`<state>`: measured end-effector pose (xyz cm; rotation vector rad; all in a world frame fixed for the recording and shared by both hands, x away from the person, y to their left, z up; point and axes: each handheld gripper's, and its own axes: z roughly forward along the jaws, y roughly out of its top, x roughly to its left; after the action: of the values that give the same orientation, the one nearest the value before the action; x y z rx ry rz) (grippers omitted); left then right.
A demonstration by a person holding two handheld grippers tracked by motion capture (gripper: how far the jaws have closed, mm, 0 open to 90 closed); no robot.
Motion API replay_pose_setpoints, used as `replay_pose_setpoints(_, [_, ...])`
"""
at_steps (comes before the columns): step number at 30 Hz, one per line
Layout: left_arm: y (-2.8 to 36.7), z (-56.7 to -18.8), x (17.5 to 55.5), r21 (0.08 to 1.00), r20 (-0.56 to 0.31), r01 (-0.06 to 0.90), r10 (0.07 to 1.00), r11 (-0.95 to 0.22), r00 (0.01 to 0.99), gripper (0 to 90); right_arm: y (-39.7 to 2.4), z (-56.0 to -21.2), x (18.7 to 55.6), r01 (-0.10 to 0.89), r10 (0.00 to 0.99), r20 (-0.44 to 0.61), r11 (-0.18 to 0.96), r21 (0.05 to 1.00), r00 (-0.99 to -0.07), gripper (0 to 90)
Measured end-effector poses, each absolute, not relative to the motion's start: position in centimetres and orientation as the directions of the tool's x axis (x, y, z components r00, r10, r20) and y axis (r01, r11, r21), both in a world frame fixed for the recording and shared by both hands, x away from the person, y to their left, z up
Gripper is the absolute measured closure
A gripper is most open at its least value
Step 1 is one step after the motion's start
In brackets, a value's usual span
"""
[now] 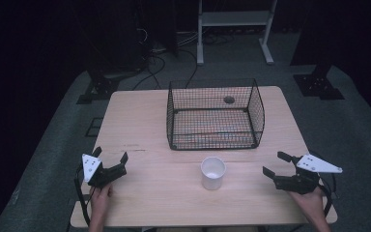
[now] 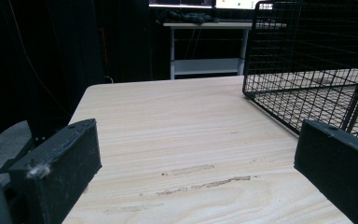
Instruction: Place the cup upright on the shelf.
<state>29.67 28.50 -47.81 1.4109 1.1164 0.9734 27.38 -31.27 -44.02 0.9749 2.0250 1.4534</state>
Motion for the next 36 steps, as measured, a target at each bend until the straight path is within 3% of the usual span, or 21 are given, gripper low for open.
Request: replay_pose_setpoints(36, [28.5, -47.8, 29.6, 0.992, -0.008, 0.125, 0.971, -0.023, 0.238, 0.0, -25.7, -41.5, 28.8, 0.247, 0.593, 0.03, 0.288, 0.925, -0.805, 15.1])
